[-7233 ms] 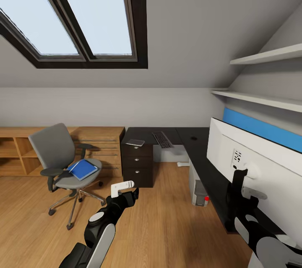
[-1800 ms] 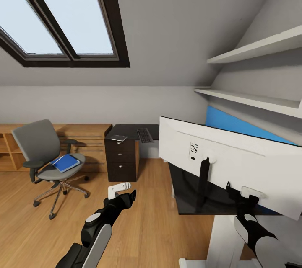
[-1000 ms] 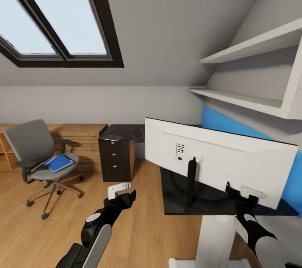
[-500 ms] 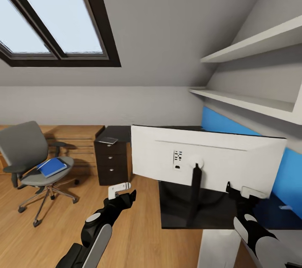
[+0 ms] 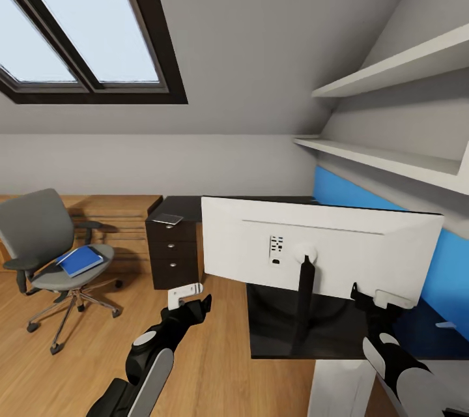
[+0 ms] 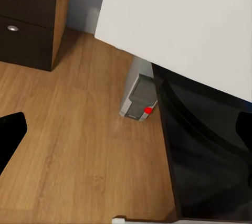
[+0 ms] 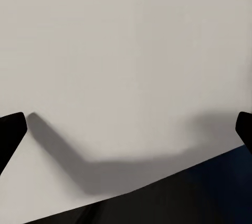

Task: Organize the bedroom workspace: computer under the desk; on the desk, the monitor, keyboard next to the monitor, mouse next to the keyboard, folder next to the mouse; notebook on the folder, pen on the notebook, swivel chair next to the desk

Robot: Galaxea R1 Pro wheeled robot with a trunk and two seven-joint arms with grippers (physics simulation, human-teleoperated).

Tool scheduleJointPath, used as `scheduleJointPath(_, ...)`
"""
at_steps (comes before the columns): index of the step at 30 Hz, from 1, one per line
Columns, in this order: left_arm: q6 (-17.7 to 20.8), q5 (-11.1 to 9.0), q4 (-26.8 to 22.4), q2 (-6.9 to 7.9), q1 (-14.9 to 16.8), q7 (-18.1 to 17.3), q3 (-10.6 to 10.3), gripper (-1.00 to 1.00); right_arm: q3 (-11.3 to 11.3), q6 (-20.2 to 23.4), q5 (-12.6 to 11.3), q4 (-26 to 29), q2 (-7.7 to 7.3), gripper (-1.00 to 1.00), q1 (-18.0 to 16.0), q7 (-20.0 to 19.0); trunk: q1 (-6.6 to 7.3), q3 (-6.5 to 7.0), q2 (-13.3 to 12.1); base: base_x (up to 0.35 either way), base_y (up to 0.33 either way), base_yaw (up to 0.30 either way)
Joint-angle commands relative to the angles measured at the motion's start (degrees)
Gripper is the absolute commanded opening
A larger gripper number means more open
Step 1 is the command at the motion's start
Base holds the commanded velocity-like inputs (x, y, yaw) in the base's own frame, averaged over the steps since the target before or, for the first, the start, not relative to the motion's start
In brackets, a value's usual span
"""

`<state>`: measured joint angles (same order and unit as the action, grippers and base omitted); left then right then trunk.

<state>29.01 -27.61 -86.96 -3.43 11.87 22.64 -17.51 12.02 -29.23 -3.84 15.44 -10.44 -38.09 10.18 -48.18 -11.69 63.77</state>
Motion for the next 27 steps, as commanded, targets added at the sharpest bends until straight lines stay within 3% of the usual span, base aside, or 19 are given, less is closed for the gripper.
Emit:
scheduleJointPath(1, 0.05, -0.6, -0.34, 0.01, -0.59, 0.56, -0.1, 1.0, -0.23, -0.21, -0.38, -0.06, -0.02, 1.0, -0.05, 0.01, -0.01, -0.08, 0.05, 0.0, 0.0, 0.0)
scheduleJointPath(9, -1.6, -0.46, -4.6, 0.24, -6.83, 0.56, -0.18, 1.0, -0.17, -0.22, -0.38, -0.06, -0.09, 1.0, -0.05, 0.01, -0.01, -0.08, 0.05, 0.0, 0.0, 0.0)
scheduleJointPath(15, -10.25, -0.43, -5.65, 2.91, -9.92, 0.49, -0.85, 1.0, -0.16, -0.22, -0.38, -0.06, -0.17, 1.0, -0.05, 0.08, -0.01, -0.08, 0.05, 0.0, 0.0, 0.0)
scheduleJointPath(27, -12.22, -0.43, -5.76, 3.56, -10.37, 0.46, -1.21, 1.0, -0.24, -0.22, -0.38, -0.06, -0.13, 1.0, -0.05, 0.1, -0.01, -0.08, 0.05, 0.085, 0.0, 0.0)
